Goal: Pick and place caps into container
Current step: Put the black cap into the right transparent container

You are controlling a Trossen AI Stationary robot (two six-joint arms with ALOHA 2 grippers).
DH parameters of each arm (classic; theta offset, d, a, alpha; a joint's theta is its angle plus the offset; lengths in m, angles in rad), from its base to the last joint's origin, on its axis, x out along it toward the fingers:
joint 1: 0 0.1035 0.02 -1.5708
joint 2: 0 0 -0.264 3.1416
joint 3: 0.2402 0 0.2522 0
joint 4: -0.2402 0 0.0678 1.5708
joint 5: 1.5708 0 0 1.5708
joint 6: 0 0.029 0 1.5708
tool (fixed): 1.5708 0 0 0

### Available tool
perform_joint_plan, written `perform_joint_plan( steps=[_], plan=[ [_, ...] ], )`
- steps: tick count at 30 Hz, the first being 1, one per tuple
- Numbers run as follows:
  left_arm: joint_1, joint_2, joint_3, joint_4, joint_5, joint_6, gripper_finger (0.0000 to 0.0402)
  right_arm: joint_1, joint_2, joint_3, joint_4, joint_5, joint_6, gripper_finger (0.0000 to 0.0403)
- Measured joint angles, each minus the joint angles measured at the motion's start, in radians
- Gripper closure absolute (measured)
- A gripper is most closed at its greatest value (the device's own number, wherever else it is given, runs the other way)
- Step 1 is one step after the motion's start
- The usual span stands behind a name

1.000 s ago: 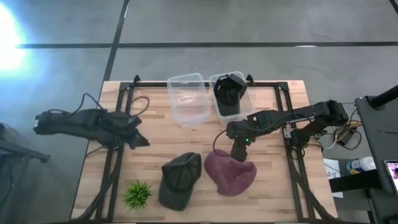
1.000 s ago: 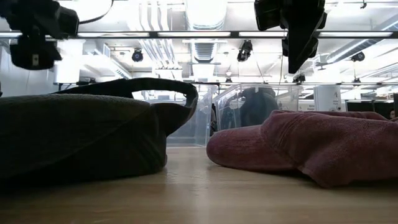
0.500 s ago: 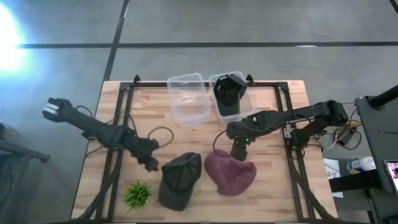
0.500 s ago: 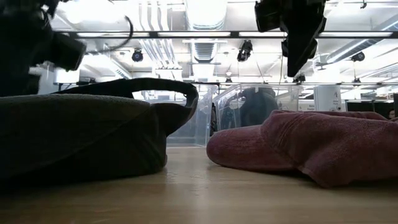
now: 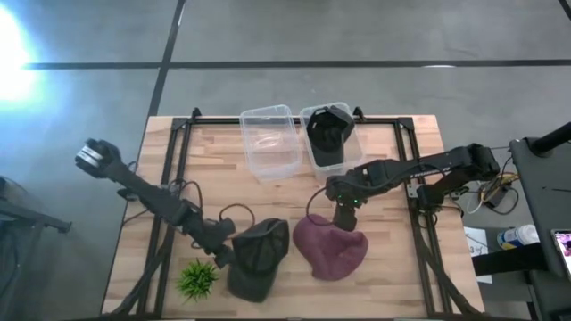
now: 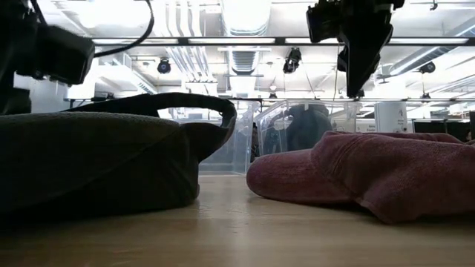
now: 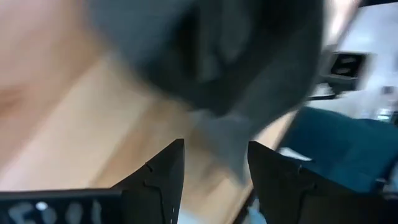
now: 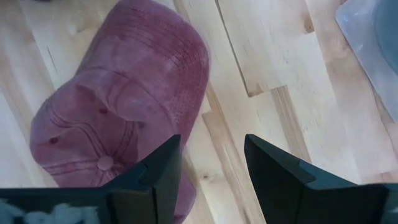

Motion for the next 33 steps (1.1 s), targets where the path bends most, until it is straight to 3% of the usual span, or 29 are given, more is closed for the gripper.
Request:
perform_joint_plan(
  steps=[4, 13, 16, 20, 23, 28, 33],
  plan=[
    [-0.006, 0.064, 0.000, 0.112, -0.041, -0.015, 0.0232, 0.000, 0.000, -0.016, 0.000, 0.000, -0.001, 0.0232],
    [-0.005, 0.218, 0.016, 0.112, -0.094, -0.020, 0.0239, 0.000, 0.000, -0.032, -0.002, -0.011, -0.011, 0.0232],
    [-0.005, 0.248, 0.023, 0.124, -0.088, -0.011, 0.0273, 0.000, 0.000, -0.031, -0.002, -0.030, -0.025, 0.0232],
    [-0.005, 0.230, 0.034, 0.155, -0.067, 0.018, 0.0371, 0.000, -0.002, -0.026, 0.001, -0.077, -0.043, 0.0232],
    [-0.003, 0.183, 0.034, 0.160, -0.079, 0.026, 0.0390, 0.000, -0.005, -0.026, 0.004, -0.080, -0.041, 0.0232],
    [0.005, 0.024, 0.049, 0.072, -0.207, 0.029, 0.0395, -0.014, -0.032, -0.021, 0.046, -0.079, -0.037, 0.0237],
    [0.038, -0.179, 0.105, -0.078, -0.533, 0.068, 0.0396, -0.071, -0.097, 0.003, 0.163, -0.076, -0.017, 0.0243]
  ],
)
